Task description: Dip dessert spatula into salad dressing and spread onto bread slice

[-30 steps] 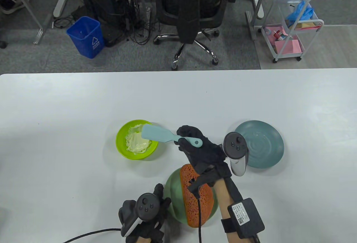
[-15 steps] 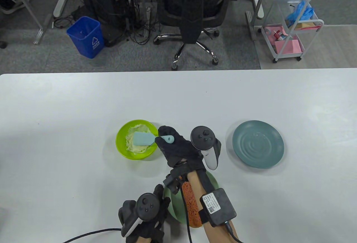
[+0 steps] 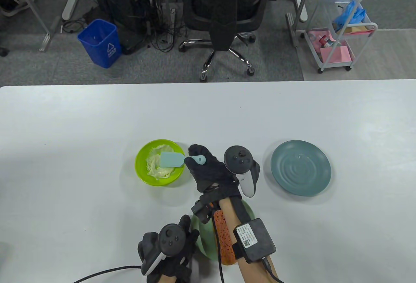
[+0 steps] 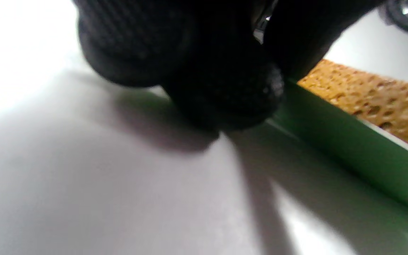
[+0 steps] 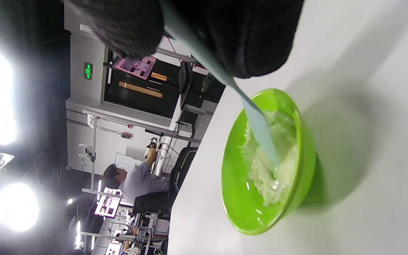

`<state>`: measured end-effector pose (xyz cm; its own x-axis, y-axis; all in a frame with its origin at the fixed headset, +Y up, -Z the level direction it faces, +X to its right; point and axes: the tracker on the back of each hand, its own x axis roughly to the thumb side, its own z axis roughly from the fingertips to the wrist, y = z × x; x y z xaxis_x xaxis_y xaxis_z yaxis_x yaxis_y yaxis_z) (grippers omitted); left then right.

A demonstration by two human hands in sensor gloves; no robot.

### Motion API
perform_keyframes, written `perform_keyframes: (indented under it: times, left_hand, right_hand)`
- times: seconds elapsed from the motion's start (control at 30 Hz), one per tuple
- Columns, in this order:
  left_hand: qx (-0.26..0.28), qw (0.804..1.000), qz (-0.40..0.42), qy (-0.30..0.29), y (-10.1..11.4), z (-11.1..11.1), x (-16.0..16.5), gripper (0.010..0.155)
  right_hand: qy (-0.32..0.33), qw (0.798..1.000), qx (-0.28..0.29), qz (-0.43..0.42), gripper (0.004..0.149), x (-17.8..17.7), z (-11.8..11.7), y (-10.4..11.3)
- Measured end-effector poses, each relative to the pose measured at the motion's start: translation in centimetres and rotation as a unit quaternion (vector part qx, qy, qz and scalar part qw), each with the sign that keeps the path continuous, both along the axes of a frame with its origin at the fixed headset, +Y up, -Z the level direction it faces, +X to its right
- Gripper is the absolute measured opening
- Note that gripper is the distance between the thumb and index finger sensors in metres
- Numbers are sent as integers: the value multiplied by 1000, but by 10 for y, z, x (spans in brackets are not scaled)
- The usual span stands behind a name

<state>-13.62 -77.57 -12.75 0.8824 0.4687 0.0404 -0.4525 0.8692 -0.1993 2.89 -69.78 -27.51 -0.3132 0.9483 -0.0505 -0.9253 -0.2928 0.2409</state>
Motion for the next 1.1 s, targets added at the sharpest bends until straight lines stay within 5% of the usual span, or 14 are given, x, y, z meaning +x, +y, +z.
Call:
perform_keyframes:
  times: [0.43,1.1]
  left_hand:
    - [0,1000,-1,-1,0,0,0,60]
    - [-6,1000,4,1,-1,0,0,61]
  right_hand:
    - [-8,999,27,18,52,12,1,15]
    - [7,1000,10,10,52,-2,0,1]
